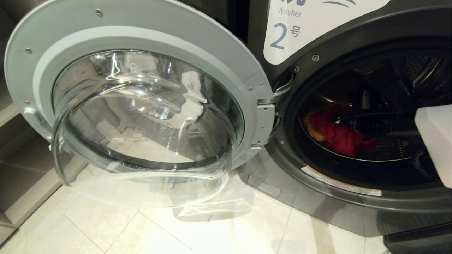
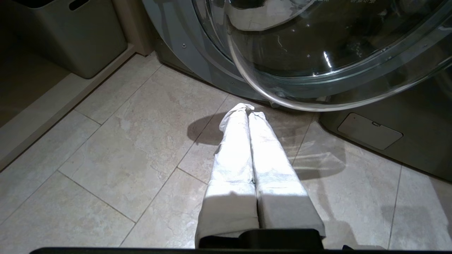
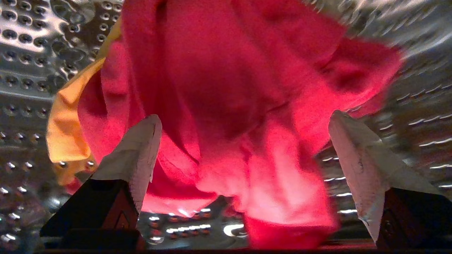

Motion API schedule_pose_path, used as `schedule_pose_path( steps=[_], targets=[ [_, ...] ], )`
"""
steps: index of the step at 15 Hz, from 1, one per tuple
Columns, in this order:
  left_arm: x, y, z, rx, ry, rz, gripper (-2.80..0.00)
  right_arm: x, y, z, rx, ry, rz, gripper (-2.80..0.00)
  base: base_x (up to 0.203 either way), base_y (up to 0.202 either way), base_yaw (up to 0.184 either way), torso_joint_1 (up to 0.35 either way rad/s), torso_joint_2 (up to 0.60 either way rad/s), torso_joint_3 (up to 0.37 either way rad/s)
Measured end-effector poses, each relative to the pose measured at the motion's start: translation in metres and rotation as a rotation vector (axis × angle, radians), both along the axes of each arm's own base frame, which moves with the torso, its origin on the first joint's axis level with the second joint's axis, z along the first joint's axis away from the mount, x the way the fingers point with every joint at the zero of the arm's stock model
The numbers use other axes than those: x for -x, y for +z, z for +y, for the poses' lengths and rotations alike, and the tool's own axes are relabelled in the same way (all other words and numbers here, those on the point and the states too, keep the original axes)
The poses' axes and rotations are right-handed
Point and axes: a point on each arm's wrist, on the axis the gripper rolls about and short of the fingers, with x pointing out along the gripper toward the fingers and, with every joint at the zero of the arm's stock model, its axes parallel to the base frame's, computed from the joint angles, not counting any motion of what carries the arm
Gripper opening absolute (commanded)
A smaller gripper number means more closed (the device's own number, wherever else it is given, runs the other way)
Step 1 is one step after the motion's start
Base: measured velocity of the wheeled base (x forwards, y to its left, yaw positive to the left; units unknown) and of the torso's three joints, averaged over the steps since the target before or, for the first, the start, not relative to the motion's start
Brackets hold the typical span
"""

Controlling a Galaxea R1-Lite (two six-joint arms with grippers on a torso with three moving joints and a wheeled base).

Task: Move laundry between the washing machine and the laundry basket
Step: Pick a cloth and place it into the basket

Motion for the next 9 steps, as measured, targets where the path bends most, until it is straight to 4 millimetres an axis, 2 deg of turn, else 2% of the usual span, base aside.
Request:
schedule_pose_path(
  steps=[3, 9],
  targets=[
    [0.0, 0.0, 0.0, 0.0, 0.0, 0.0, -2.8, -0.01, -0.018, -0.002, -0.117, 0.068, 0.018, 0.0, 0.0, 0.0, 0.0, 0.0, 0.0, 0.0],
    [0.0, 0.0, 0.0, 0.0, 0.0, 0.0, -2.8, -0.027, -0.054, -0.005, -0.197, 0.083, -0.047, 0.0, 0.0, 0.0, 0.0, 0.0, 0.0, 0.0]
  ],
)
